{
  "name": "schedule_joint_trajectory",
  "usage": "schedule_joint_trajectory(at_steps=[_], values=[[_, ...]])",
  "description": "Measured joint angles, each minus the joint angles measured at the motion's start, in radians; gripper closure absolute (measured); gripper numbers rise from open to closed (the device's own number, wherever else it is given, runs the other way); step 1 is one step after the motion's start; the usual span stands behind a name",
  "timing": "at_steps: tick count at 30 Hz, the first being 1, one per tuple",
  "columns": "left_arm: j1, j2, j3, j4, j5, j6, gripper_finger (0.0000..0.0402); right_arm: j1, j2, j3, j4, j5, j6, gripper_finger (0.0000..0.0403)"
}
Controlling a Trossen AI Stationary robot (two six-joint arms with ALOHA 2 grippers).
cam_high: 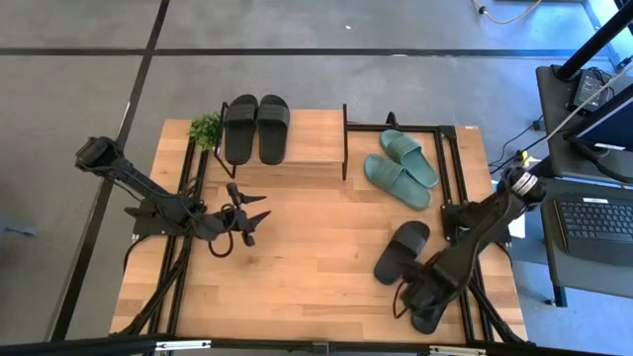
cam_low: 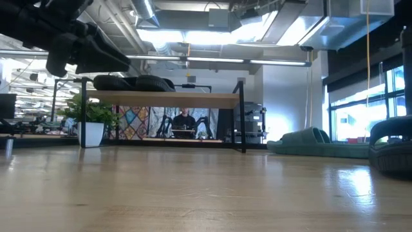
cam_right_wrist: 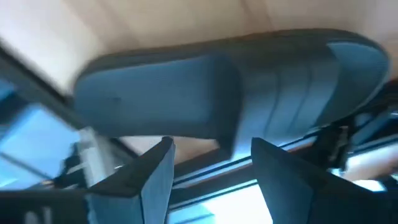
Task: Pick and place slides into the shelf
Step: Put the black slipper under the shelf
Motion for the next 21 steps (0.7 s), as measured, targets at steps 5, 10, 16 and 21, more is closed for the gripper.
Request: schedule_joint_trajectory(at_steps=[5, 10, 16, 21], values=[[0.033, 0.0, 0.0, 0.0, 0.0, -0.008, 0.0198, 0.003, 0.079, 0.0, 0.006, -0.006, -0.088, 0.0191], [0.058, 0.0, 0.0, 0.0, 0.0, -0.008, 0.0198, 0.003, 0.138, 0.0, -0.101, -0.011, -0.111, 0.0191], [0.076, 0.0, 0.0, 0.0, 0.0, -0.009, 0.0198, 0.012, 0.186, 0.0, -0.186, 0.026, -0.104, 0.0191], [0.08, 0.0, 0.0, -0.001, 0.0, -0.009, 0.0198, 0.017, 0.222, 0.0, -0.153, 0.067, -0.108, 0.0191]])
